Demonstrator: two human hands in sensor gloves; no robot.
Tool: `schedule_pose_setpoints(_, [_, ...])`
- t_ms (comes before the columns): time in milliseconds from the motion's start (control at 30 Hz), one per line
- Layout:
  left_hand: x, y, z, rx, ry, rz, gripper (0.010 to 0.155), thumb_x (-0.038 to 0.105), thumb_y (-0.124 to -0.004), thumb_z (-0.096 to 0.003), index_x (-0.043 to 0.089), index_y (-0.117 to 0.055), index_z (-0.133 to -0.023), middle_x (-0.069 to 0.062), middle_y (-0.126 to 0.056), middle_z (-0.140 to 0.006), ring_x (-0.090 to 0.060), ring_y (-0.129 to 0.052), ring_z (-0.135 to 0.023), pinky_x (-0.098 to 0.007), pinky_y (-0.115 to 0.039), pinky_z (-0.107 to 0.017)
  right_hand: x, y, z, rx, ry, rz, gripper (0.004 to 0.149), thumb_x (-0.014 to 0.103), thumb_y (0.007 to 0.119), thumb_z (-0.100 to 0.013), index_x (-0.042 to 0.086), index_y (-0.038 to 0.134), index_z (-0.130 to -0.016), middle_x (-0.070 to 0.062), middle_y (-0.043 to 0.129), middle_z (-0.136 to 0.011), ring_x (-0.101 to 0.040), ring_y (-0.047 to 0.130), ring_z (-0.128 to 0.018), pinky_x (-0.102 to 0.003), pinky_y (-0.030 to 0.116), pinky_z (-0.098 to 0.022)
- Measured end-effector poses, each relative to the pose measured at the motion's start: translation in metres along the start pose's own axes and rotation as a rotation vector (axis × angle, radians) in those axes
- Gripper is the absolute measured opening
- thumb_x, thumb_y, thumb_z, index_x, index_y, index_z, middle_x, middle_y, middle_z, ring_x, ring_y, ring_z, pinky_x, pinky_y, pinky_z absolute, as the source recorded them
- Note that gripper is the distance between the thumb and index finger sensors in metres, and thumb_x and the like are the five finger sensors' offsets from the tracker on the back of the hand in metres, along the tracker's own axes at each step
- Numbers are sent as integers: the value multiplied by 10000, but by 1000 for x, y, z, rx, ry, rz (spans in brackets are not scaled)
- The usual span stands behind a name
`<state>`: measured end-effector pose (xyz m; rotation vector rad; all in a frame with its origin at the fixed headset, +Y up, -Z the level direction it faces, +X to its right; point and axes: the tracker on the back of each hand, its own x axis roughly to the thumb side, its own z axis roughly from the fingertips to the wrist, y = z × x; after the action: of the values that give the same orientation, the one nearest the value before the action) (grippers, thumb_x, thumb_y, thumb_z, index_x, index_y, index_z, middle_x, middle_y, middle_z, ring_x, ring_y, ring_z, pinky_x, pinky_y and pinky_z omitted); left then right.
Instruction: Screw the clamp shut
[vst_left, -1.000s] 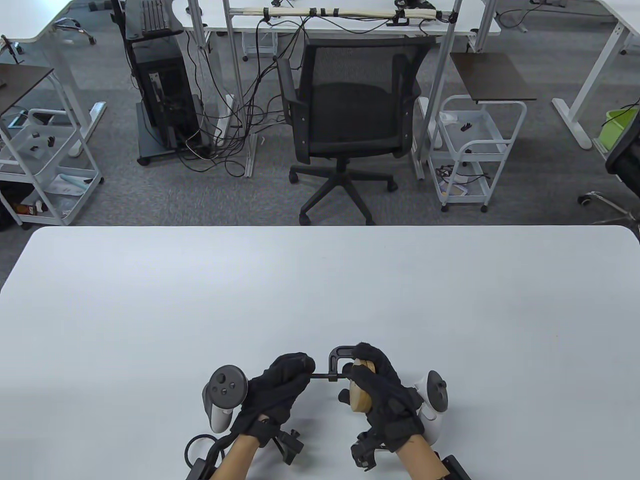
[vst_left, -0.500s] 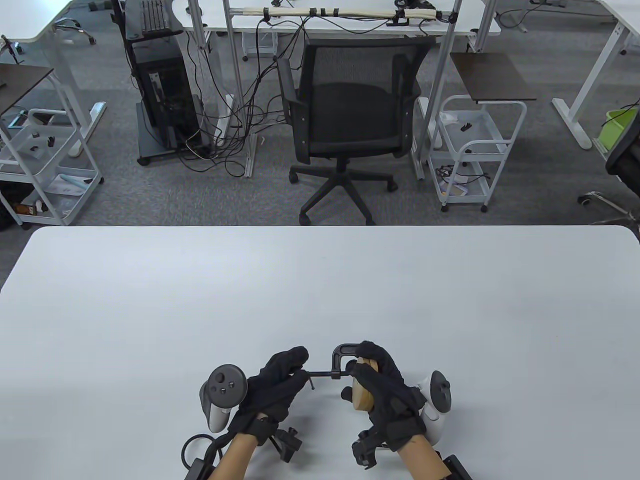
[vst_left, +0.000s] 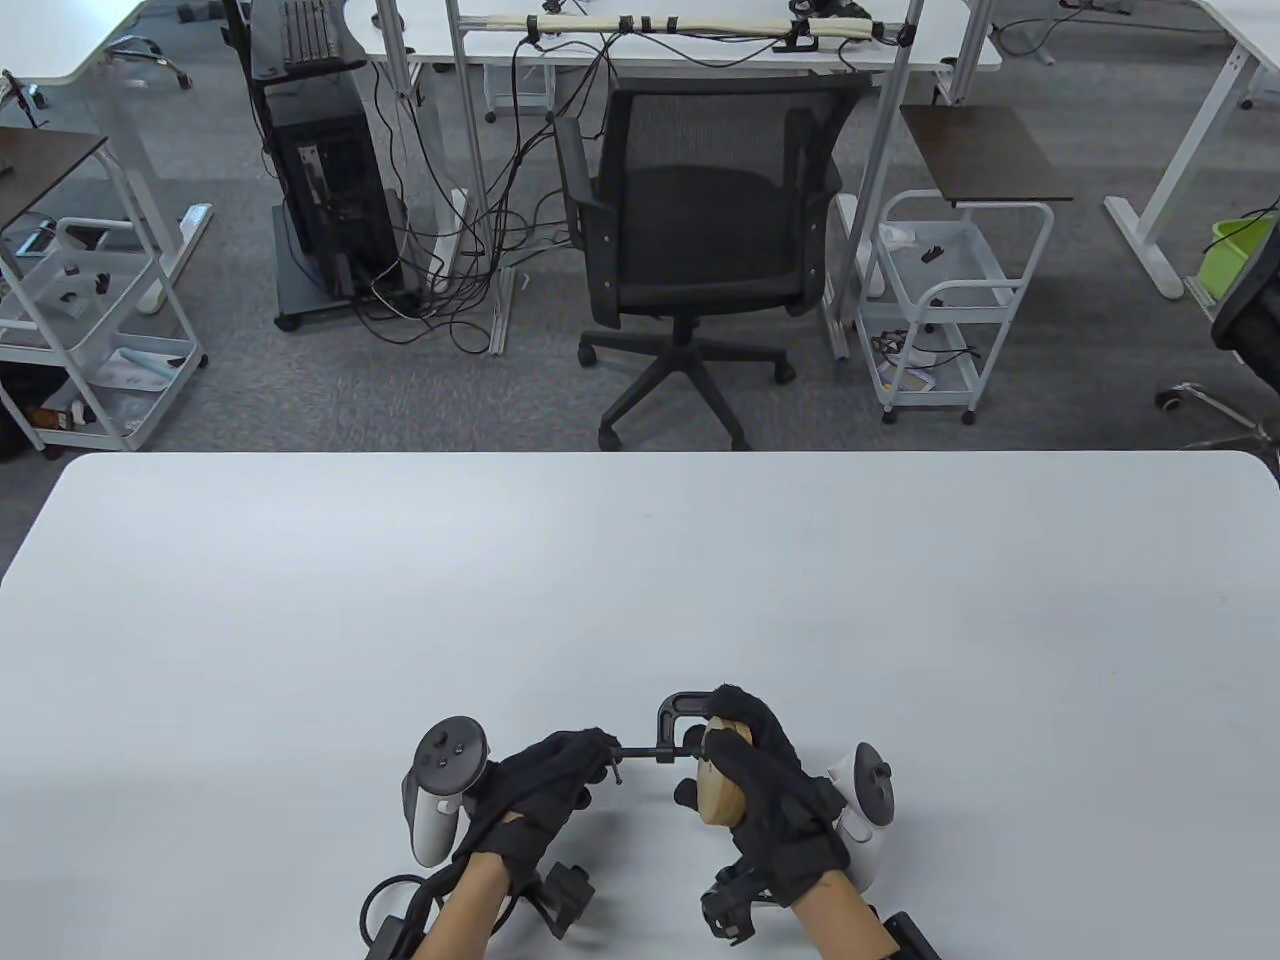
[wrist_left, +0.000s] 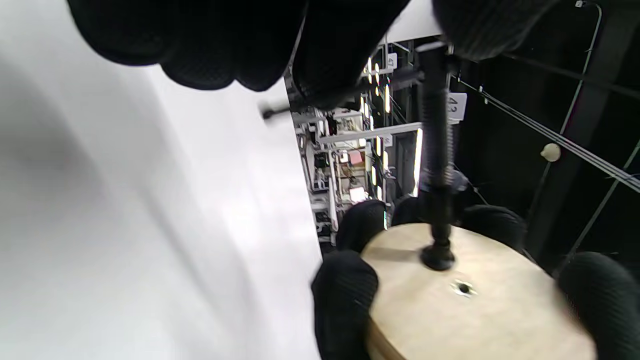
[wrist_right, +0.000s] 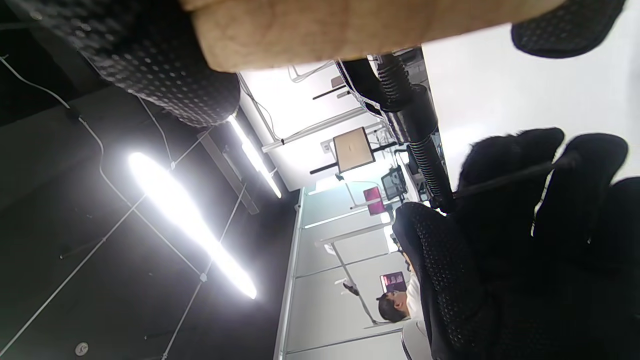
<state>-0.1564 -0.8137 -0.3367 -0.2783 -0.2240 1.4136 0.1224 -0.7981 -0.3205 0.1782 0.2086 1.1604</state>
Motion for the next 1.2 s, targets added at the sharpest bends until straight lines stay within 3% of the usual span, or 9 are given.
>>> schedule_pose_setpoints(233, [4, -4, -1, -36, -11, -72, 638, 546, -726, -547, 104, -736, -1006, -244, -609, -1088, -529, -652, -921, -620, -670, -598, 0, 0, -1, -8, -4, 7, 670, 522, 906, -502, 221, 614, -1024, -48, 461, -1111, -535, 506, -921, -734, 669, -477])
schedule_pose_setpoints(333, [4, -3, 1, 35, 29, -123, 749, 590, -732, -534, 89, -600, -1074, -279, -576, -1086, -547, -647, -905, -621, -669, -589, 1, 0, 0, -8, -14, 18, 670, 521, 907, -500, 224, 614, -1024, -49, 455, -1112, -536, 503, -922, -734, 667, -479])
schedule_pose_setpoints(433, [6, 1, 4, 97, 66, -215, 757, 648, -742, -508, 44, -692, -961, -298, -592, -1062, -558, -661, -886, -615, -685, -574, 1, -1, 0, -14, -19, 26, 668, 524, 904, -502, 226, 612, -1024, -47, 452, -1113, -534, 502, -923, -733, 666, -481])
schedule_pose_setpoints(533, [5, 3, 3, 79, 65, -243, 666, 662, -707, -522, 62, -918, -719, -260, -710, -1018, -546, -718, -863, -606, -711, -563, 1, -1, -1, -1, -9, 16, 670, 522, 905, -502, 224, 611, -1025, -48, 449, -1114, -534, 500, -925, -734, 664, -481])
schedule_pose_setpoints(567, [3, 1, 1, 43, 53, -194, 669, 651, -692, -533, 52, -924, -722, -257, -706, -1023, -547, -706, -872, -610, -703, -570, 0, -1, -1, 9, -6, 12, 670, 520, 905, -504, 222, 611, -1026, -48, 447, -1115, -535, 498, -925, -735, 661, -482])
schedule_pose_setpoints(667, [-1, -2, 0, 10, 41, -51, 690, 596, -695, -553, 10, -820, -896, -268, -614, -1068, -553, -639, -909, -622, -668, -595, 1, 0, -2, 20, -11, 20, 671, 521, 905, -501, 223, 612, -1026, -50, 444, -1118, -534, 500, -925, -734, 661, -482])
schedule_pose_setpoints(800, [1, -4, -3, -11, -20, -37, 645, 503, -725, -554, 104, -655, -1056, -262, -529, -1109, -539, -587, -949, -631, -644, -615, 1, 0, -2, 18, -14, 26, 675, 523, 904, -501, 222, 608, -1028, -52, 440, -1119, -533, 499, -925, -734, 661, -482])
schedule_pose_setpoints(1200, [15, -2, 2, 91, -196, -90, 468, 311, -816, -509, 310, -744, -971, -189, -578, -1119, -497, -612, -976, -644, -647, -624, 1, 1, -1, 22, -3, 9, 673, 527, 897, -507, 226, 600, -1032, -55, 437, -1119, -531, 495, -928, -730, 661, -487])
